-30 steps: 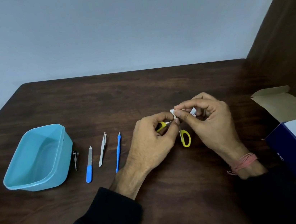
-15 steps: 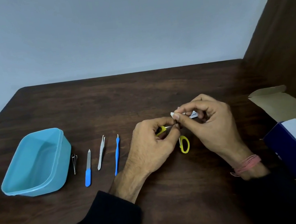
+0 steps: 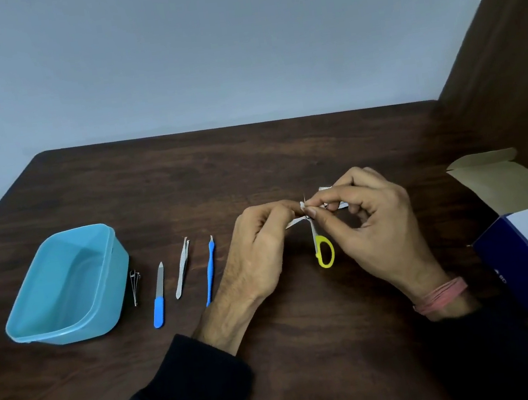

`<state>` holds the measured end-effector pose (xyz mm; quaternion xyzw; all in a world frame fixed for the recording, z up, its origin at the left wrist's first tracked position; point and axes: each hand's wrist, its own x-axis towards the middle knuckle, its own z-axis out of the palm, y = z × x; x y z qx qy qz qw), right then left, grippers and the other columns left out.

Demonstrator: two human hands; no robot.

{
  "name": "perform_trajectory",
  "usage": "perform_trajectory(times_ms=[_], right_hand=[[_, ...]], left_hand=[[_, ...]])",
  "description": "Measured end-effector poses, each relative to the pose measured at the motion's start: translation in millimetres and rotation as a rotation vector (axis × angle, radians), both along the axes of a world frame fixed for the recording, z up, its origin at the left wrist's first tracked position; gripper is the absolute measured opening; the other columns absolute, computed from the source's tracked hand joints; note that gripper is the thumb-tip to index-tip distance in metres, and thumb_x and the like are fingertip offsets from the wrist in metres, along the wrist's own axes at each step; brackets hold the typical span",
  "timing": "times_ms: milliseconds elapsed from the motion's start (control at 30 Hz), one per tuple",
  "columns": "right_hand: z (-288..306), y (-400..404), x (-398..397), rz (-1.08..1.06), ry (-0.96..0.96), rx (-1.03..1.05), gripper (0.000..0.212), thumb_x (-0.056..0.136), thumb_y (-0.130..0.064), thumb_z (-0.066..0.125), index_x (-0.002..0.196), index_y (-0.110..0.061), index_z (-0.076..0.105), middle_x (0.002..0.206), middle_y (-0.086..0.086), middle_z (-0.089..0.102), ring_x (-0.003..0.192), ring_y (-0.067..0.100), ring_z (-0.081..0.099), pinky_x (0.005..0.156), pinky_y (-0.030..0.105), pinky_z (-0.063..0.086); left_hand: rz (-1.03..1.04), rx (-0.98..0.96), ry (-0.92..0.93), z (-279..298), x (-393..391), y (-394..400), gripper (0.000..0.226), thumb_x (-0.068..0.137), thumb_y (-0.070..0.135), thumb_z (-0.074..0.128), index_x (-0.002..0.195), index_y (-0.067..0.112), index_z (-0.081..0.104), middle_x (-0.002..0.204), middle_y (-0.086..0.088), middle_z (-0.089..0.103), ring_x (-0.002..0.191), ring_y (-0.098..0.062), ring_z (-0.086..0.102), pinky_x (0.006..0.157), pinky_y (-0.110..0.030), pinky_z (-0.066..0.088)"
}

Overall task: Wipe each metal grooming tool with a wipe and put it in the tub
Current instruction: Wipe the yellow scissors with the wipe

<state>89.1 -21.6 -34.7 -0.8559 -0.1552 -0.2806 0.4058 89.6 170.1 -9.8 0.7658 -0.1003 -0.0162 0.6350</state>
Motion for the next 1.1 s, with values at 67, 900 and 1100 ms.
perform_trajectory(times_ms=[67,900,1100], right_hand=[[0,0,1,-0.007,-0.022,-0.015,0.015,0.091,-0.012,0.092,0.104,-0.019,0.089,0.087,-0.008,0.061,0.088,0.014,0.06,0.067,0.029,0.048],[1,9,-6,0.014,0.03,0.03,0.014,0.088,-0.008,0.092,0.096,-0.019,0.088,0.086,-0.009,0.062,0.068,0.012,0.055,0.062,0.009,0.037],[2,10,-6,0.037,0.044,0.038,0.011,0.09,-0.011,0.092,0.097,-0.018,0.087,0.087,-0.011,0.061,0.066,0.011,0.055,0.06,0.012,0.039]], left_hand=[[0.011,0.0,0.007,-1,0,0,0.048,0.113,0.025,0.05,0.08,0.037,0.083,0.079,0.01,0.078,0.052,0.003,0.061,0.062,-0.025,0.048],[0.064,0.056,0.006,-8,7,1,0.039,0.113,0.032,0.065,0.079,0.029,0.084,0.054,0.017,0.059,0.047,0.0,0.052,0.056,-0.025,0.037],[0.06,0.026,-0.017,-8,8,-1,0.05,0.096,0.041,0.055,0.08,-0.002,0.075,0.067,-0.027,0.054,0.047,-0.008,0.041,0.059,-0.047,0.049]])
